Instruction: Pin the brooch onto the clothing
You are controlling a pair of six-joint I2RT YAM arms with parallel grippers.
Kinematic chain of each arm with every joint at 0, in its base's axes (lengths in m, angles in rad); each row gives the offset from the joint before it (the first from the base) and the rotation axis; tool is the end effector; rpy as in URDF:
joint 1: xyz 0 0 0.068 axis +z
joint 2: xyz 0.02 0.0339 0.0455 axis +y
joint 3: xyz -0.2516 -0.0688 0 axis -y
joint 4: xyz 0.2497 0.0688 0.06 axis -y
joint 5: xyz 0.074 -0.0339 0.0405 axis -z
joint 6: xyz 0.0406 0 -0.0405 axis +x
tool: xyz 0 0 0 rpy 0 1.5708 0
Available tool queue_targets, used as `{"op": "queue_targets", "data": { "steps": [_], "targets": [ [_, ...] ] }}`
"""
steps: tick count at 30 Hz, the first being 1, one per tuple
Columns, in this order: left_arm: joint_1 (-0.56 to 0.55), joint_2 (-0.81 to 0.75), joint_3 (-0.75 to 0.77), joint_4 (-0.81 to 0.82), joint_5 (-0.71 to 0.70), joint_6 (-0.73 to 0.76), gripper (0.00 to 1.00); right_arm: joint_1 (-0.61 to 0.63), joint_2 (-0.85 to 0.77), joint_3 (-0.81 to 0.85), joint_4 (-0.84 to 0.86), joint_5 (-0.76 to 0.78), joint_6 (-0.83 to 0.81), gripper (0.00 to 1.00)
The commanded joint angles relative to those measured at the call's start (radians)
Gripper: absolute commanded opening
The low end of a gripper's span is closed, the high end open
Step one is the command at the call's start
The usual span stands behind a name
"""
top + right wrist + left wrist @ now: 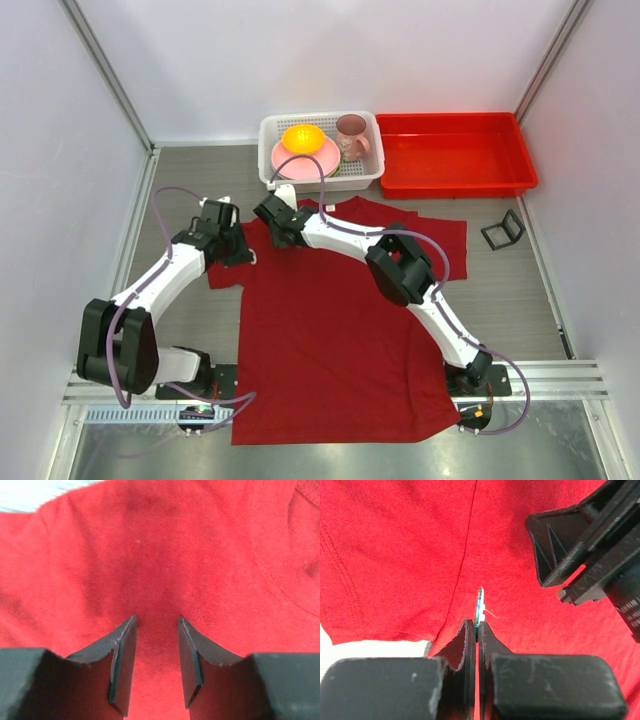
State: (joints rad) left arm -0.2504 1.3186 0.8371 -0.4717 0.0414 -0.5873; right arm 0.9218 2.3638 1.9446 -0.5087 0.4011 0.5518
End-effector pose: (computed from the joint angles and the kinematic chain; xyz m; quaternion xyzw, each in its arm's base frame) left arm 0.2637 -0.0692 0.2013 -0.1535 0.9401 -0.1416 0.2696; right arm 0.3260 0.4035 0.1541 -0.1092 0.9255 0.0681 0.3563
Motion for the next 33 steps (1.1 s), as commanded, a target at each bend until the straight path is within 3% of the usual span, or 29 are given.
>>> {"op": "queue_targets", "data": {
  "steps": [1, 6, 18, 24, 33],
  "targets": [
    [-0.001, 0.022, 0.016, 0.050, -0.012, 0.000, 0.00, -0.003, 0.031, 0.030, -0.007, -0.016, 0.059, 0.42],
    [-0.001, 0.042, 0.023, 0.054, -0.023, 0.003, 0.00, 0.005, 0.071, 0.017, -0.051, -0.015, 0.065, 0.40],
    [-0.001, 0.097, 0.065, 0.044, -0.032, 0.020, 0.00, 0.017, 0.094, -0.009, -0.105, 0.019, -0.004, 0.01],
    [-0.001, 0.079, 0.053, 0.053, -0.014, 0.021, 0.00, 0.012, -0.001, 0.027, -0.045, 0.027, -0.075, 0.01],
    [-0.026, 0.083, 0.043, 0.189, 0.112, 0.086, 0.00, -0.014, -0.136, -0.039, 0.027, -0.131, -0.053, 0.01]
  ]
}}
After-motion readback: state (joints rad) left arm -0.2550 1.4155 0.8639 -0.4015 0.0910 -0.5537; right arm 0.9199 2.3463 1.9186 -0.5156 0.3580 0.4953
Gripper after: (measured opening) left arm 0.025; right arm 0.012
